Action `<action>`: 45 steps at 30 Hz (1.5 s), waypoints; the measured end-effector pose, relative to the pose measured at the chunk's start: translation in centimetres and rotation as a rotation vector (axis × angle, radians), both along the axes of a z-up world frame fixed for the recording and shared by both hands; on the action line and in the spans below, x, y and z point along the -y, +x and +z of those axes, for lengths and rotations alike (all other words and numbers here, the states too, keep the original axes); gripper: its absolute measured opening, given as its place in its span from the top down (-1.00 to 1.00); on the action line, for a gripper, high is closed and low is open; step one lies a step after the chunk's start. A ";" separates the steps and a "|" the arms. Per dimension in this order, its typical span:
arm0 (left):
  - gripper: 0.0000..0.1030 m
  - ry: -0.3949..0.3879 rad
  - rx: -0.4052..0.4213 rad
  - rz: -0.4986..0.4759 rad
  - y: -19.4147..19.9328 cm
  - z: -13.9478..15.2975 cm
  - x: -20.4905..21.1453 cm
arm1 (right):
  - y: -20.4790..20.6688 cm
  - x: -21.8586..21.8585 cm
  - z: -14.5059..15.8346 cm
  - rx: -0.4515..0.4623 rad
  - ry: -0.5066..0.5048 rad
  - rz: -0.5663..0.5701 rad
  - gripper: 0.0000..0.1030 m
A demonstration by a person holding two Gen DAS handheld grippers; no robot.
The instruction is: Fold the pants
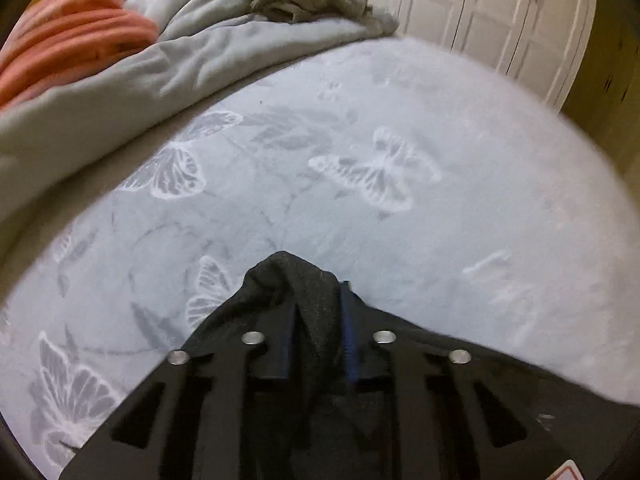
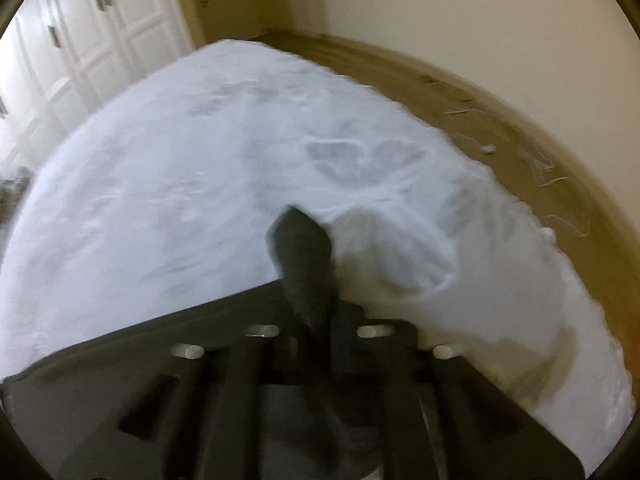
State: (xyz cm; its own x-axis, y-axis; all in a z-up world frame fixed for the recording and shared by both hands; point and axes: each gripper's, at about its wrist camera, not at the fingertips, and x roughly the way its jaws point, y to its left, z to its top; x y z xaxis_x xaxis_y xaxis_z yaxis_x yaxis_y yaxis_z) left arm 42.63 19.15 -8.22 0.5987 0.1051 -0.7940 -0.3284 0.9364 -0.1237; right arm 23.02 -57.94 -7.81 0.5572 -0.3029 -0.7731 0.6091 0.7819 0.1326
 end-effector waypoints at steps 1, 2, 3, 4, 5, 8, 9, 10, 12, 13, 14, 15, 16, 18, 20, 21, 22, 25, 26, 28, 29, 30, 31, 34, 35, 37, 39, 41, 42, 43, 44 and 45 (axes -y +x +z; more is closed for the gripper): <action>0.79 -0.023 0.029 -0.013 -0.9 1.0 -0.3 | -0.6 -0.5 1.0 0.013 -0.025 0.019 0.89; 0.80 -0.035 0.066 -0.035 -2.2 2.6 -0.6 | -1.9 -1.0 2.5 0.039 -0.042 0.033 0.89; 0.81 -0.046 0.090 -0.052 -2.8 3.8 -0.5 | -2.9 -1.3 3.6 0.064 -0.049 0.042 0.89; 0.81 -0.067 0.121 -0.071 -4.4 5.5 -0.8 | -4.2 -1.5 4.8 0.092 -0.053 0.053 0.89; 0.81 -0.089 0.144 -0.083 -5.4 6.7 -0.9 | -6.0 -1.9 6.2 0.123 -0.064 0.064 0.89; 0.81 -0.119 0.203 -0.138 -11.1 10.9 -1.7 | -11.1 -3.0 9.3 0.193 -0.090 0.100 0.89; 0.81 -0.114 0.217 -0.157 -13.3 12.0 -2.0 | -12.8 -3.4 10.0 0.202 -0.100 0.111 0.89; 0.81 -0.101 0.219 -0.168 -15.4 12.8 -2.3 | -14.3 -3.6 10.4 0.206 -0.098 0.120 0.89; 0.81 -0.095 0.217 -0.185 -18.9 13.3 -2.8 | -18.1 -3.9 10.3 0.198 -0.099 0.133 0.89; 0.81 -0.095 0.208 -0.187 -20.8 13.1 -3.1 | -19.6 -4.0 9.9 0.192 -0.090 0.134 0.89; 0.81 -0.099 0.197 -0.190 -22.4 12.6 -3.5 | -21.4 -4.2 9.3 0.177 -0.080 0.132 0.89; 0.81 -0.098 0.186 -0.190 -23.4 12.0 -3.7 | -22.7 -4.3 8.7 0.167 -0.072 0.126 0.89; 0.81 -0.098 0.164 -0.190 -24.7 11.1 -4.1 | -24.4 -4.2 7.7 0.152 -0.053 0.119 0.89; 0.81 -0.116 0.131 -0.172 -26.6 9.1 -4.8 | -26.4 -4.1 5.8 0.120 -0.024 0.105 0.88; 0.77 -0.140 0.089 -0.154 -27.5 7.1 -5.5 | -27.7 -4.0 4.1 0.073 0.006 0.094 0.80; 0.72 -0.154 0.061 -0.146 -28.0 6.1 -5.7 | -28.1 -4.0 3.4 0.037 0.016 0.083 0.65; 0.63 -0.167 0.037 -0.129 -28.6 5.4 -5.8 | -28.5 -4.0 2.9 -0.004 0.013 0.064 0.61; -0.11 -0.272 0.071 -0.014 -30.8 5.6 -6.6 | -30.6 -4.3 4.6 0.008 0.025 0.028 0.50; -0.35 -0.307 0.100 0.015 -31.8 6.2 -6.5 | -31.3 -4.4 5.5 0.030 0.021 0.014 0.30; -0.44 -0.348 0.134 0.041 -32.3 7.0 -6.0 | -33.2 -5.5 7.9 0.113 0.008 -0.013 -0.60; -0.48 -0.377 0.129 0.044 -31.9 7.2 -5.6 | -34.0 -6.3 8.8 0.172 0.024 -0.008 -0.66; -0.50 -0.404 0.123 0.041 -31.3 7.1 -5.2 | -34.5 -6.8 9.6 0.218 0.049 0.001 -0.68; -0.51 -0.425 0.111 0.046 -30.6 6.6 -4.9 | -34.8 -7.4 10.0 0.253 0.080 -0.002 -0.71; -0.33 -0.471 0.071 0.075 -28.9 3.8 -4.0 | -34.2 -8.4 8.7 0.275 0.152 0.004 -0.71; -0.02 -0.492 0.054 0.067 -28.6 2.8 -4.0 | -33.6 -8.5 7.9 0.258 0.164 0.004 -0.71; 0.51 -0.541 0.003 0.051 -28.0 1.7 -3.8 | -32.3 -8.5 6.3 0.186 0.189 -0.012 -0.70; 0.94 -0.536 -0.010 0.019 -27.4 1.3 -3.7 | -31.8 -8.2 5.4 0.154 0.204 -0.029 -0.68; 0.96 -0.519 -0.019 0.011 -27.1 1.1 -3.8 | -31.5 -7.0 4.7 0.119 0.201 -0.101 -0.68; 0.97 -0.525 -0.024 0.014 -27.0 0.9 -3.9 | -31.7 -6.5 4.3 0.129 0.232 -0.120 -0.68; 0.97 -0.527 -0.029 0.016 -26.9 0.8 -3.9 | -31.9 -6.2 4.0 0.147 0.271 -0.126 -0.68; 0.97 -0.521 -0.032 0.014 -26.9 0.8 -3.9 | -31.9 -5.7 3.6 0.178 0.331 -0.124 -0.65; 0.97 -0.503 -0.041 0.014 -26.9 0.8 -3.8 | -31.7 -5.5 3.5 0.206 0.381 -0.113 -0.57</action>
State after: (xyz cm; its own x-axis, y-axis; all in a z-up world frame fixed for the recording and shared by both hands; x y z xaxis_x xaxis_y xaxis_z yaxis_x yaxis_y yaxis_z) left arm 15.72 22.91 -7.45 0.5671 -0.2888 -0.7713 -0.3544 0.7598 -0.5450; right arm -8.71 -52.40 -4.33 0.6913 -0.0854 -0.7175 0.6182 0.5839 0.5262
